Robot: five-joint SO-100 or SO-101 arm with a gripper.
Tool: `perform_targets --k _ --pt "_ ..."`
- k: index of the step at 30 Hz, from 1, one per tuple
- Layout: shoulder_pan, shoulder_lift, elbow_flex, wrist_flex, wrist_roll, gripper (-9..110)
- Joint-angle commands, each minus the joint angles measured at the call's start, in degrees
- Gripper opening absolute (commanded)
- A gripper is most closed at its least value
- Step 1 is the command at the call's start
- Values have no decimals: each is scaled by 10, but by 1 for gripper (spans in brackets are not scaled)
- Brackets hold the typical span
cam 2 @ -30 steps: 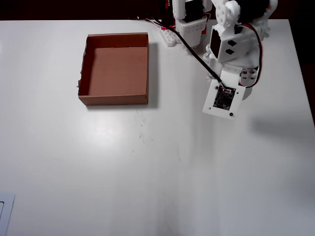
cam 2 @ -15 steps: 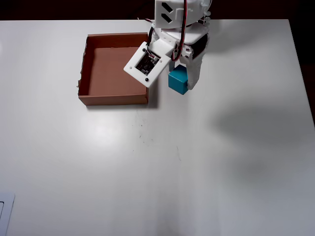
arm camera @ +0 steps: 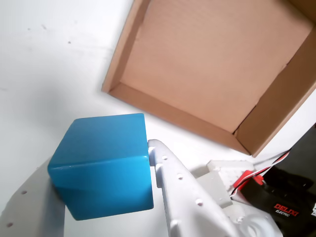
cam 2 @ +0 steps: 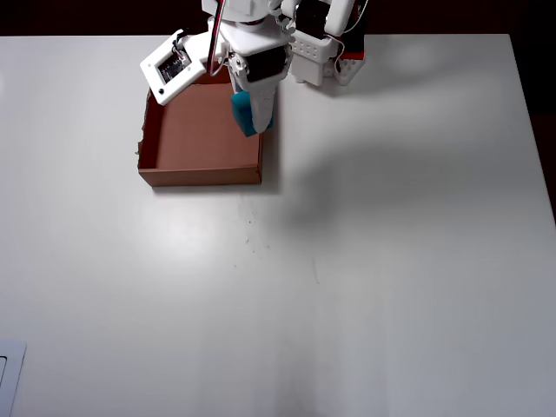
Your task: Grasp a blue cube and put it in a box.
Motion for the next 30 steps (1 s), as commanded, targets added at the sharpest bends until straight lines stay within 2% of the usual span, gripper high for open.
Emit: perform_targets --k 1,16,30 --pt "33 -4 -8 2 -13 12" --pt "174 -44 30 -12 -61 12" --pt "227 -46 159 -159 -110 11"
